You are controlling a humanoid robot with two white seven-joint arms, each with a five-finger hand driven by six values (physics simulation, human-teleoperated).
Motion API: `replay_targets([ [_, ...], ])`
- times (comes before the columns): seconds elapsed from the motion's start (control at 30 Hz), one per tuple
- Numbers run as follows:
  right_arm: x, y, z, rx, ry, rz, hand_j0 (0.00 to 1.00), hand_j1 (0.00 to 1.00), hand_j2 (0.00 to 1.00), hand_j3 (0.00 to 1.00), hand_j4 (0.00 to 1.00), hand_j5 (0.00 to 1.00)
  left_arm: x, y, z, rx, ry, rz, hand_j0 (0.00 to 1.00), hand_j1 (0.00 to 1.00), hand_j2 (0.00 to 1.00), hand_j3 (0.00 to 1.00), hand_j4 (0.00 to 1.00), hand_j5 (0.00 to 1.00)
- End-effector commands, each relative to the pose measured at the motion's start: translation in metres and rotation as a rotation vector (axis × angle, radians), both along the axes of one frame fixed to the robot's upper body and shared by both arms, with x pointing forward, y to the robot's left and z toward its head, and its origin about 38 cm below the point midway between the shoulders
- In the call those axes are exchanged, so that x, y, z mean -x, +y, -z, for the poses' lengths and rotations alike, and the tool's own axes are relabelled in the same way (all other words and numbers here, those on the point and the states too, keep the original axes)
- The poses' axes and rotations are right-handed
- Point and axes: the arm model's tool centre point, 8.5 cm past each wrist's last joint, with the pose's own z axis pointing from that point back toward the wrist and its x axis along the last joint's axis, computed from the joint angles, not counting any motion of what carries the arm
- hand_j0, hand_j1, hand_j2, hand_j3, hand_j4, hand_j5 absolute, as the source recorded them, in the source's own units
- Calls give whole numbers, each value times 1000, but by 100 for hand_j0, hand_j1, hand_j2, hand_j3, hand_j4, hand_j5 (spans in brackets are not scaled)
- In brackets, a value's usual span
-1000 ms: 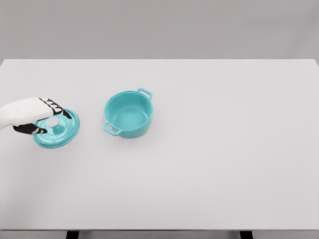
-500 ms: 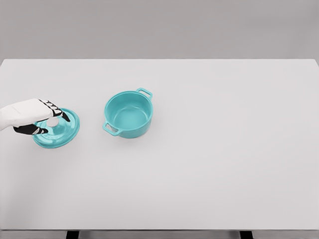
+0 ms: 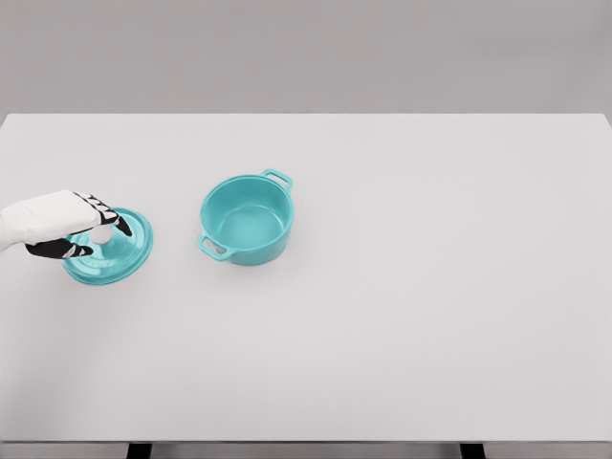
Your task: Cover the pot with left arm
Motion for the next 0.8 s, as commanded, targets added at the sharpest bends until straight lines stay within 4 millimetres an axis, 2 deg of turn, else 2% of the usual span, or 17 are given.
replay_targets([
  [0.0,0,0,0,0,-1,0,100,100,100,100,100,100,0,1,0,7,1,-5,70,70,70,70,70,70],
  [0.5,-1,0,0,0,-1,0,100,100,100,100,100,100,-4,3,-1,8,-2,-15,70,70,70,70,70,70],
  [0.77,0,0,0,0,0,0,100,100,100,100,100,100,-4,4,5,16,11,-27,70,70,70,70,70,70],
])
